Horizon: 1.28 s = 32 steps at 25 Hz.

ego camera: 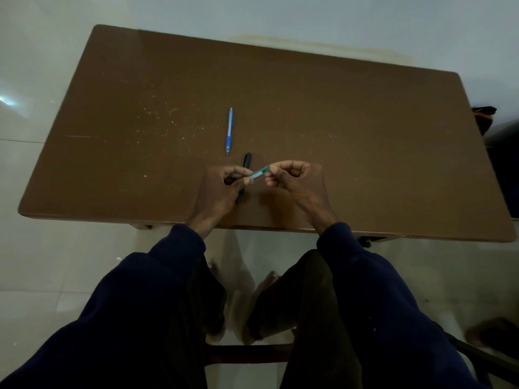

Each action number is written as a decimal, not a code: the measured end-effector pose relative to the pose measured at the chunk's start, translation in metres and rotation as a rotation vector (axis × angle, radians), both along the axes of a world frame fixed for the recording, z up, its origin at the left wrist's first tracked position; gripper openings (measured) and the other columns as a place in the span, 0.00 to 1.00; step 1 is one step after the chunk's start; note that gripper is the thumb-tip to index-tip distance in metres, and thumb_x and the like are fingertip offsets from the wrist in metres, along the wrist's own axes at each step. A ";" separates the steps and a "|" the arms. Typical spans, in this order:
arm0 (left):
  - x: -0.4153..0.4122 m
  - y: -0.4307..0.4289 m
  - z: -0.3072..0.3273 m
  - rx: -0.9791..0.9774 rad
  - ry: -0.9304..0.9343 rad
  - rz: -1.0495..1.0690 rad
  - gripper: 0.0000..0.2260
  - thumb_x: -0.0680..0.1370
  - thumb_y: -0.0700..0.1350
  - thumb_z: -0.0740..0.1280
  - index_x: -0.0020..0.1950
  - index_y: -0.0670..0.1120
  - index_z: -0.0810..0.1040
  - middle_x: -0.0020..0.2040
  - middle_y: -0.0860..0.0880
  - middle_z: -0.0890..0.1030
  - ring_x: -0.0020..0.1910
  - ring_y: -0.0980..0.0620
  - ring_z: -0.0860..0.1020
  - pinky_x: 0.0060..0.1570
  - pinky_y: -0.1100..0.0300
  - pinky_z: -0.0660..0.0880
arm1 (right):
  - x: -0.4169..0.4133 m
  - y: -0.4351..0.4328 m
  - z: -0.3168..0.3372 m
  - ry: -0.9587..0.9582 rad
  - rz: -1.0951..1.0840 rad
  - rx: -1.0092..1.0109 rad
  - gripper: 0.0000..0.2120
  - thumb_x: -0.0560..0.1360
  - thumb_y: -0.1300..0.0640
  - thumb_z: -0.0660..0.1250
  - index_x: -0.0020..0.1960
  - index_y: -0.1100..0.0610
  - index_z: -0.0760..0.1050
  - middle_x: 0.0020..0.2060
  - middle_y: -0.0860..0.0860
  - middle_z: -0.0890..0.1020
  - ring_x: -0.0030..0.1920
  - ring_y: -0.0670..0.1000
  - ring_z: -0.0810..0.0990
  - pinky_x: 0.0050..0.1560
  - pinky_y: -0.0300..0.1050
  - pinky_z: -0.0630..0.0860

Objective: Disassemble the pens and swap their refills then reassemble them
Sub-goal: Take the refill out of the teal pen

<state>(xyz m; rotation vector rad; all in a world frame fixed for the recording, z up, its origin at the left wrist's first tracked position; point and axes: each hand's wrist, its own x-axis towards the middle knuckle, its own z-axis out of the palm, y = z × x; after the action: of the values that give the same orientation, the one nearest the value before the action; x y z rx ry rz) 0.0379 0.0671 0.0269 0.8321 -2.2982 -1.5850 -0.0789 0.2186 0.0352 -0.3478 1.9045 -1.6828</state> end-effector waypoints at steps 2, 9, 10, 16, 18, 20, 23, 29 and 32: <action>-0.001 -0.001 -0.002 0.015 -0.014 -0.003 0.06 0.78 0.42 0.73 0.53 0.51 0.84 0.44 0.57 0.83 0.45 0.62 0.81 0.39 0.76 0.73 | 0.000 0.000 0.001 -0.003 0.012 -0.009 0.08 0.79 0.64 0.70 0.55 0.69 0.82 0.45 0.62 0.87 0.42 0.55 0.86 0.46 0.43 0.85; 0.001 -0.001 -0.004 0.014 -0.008 -0.006 0.10 0.77 0.43 0.73 0.45 0.60 0.81 0.44 0.60 0.82 0.46 0.59 0.82 0.41 0.71 0.73 | -0.002 -0.002 0.002 0.049 0.057 0.029 0.08 0.80 0.65 0.68 0.56 0.69 0.81 0.45 0.62 0.87 0.43 0.56 0.86 0.48 0.44 0.84; 0.001 -0.002 -0.004 0.013 -0.004 -0.006 0.09 0.77 0.43 0.73 0.46 0.58 0.81 0.45 0.59 0.83 0.46 0.59 0.82 0.40 0.72 0.73 | -0.002 -0.002 0.003 0.067 0.061 0.037 0.08 0.80 0.64 0.68 0.56 0.68 0.82 0.45 0.62 0.87 0.43 0.55 0.86 0.47 0.43 0.84; 0.001 -0.001 -0.006 0.016 -0.010 -0.007 0.05 0.78 0.43 0.73 0.51 0.53 0.84 0.46 0.58 0.83 0.46 0.62 0.81 0.40 0.76 0.74 | -0.004 -0.002 0.005 0.123 0.095 0.073 0.08 0.80 0.63 0.69 0.54 0.67 0.82 0.43 0.61 0.87 0.40 0.53 0.86 0.44 0.42 0.84; 0.000 -0.001 -0.007 0.019 -0.017 -0.007 0.05 0.78 0.43 0.73 0.52 0.51 0.84 0.48 0.55 0.84 0.48 0.60 0.82 0.43 0.72 0.76 | -0.004 -0.003 0.005 0.134 0.086 0.075 0.08 0.79 0.63 0.70 0.54 0.68 0.82 0.43 0.61 0.87 0.40 0.53 0.86 0.44 0.42 0.84; 0.000 -0.001 -0.009 0.027 -0.018 -0.007 0.05 0.78 0.43 0.73 0.53 0.50 0.84 0.50 0.52 0.84 0.49 0.57 0.82 0.47 0.64 0.78 | -0.004 -0.003 0.005 0.137 0.071 0.070 0.08 0.79 0.63 0.71 0.53 0.68 0.82 0.43 0.61 0.87 0.39 0.53 0.86 0.43 0.42 0.84; 0.000 -0.001 -0.012 0.041 -0.022 0.002 0.05 0.78 0.44 0.73 0.53 0.51 0.84 0.50 0.53 0.85 0.49 0.58 0.82 0.45 0.65 0.77 | -0.005 -0.003 0.004 0.156 0.075 0.079 0.08 0.78 0.61 0.72 0.53 0.67 0.83 0.42 0.59 0.87 0.40 0.54 0.87 0.43 0.44 0.85; -0.001 0.000 -0.014 0.042 -0.025 -0.002 0.05 0.78 0.43 0.73 0.52 0.50 0.84 0.47 0.54 0.84 0.47 0.58 0.82 0.42 0.68 0.76 | -0.005 -0.004 0.006 0.152 0.087 0.095 0.09 0.78 0.61 0.72 0.53 0.67 0.82 0.43 0.60 0.87 0.40 0.53 0.86 0.43 0.42 0.84; -0.001 0.000 -0.015 0.054 -0.016 -0.004 0.04 0.78 0.42 0.73 0.52 0.49 0.84 0.47 0.53 0.85 0.46 0.57 0.82 0.42 0.67 0.76 | -0.005 -0.005 0.006 0.154 0.072 0.110 0.09 0.79 0.60 0.72 0.53 0.67 0.82 0.43 0.60 0.87 0.41 0.53 0.87 0.43 0.41 0.84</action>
<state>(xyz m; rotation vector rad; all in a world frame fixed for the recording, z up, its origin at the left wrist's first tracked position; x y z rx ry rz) 0.0365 0.0673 0.0117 0.8562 -2.2786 -1.6553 -0.0843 0.2138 0.0409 -0.5092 2.0608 -1.5360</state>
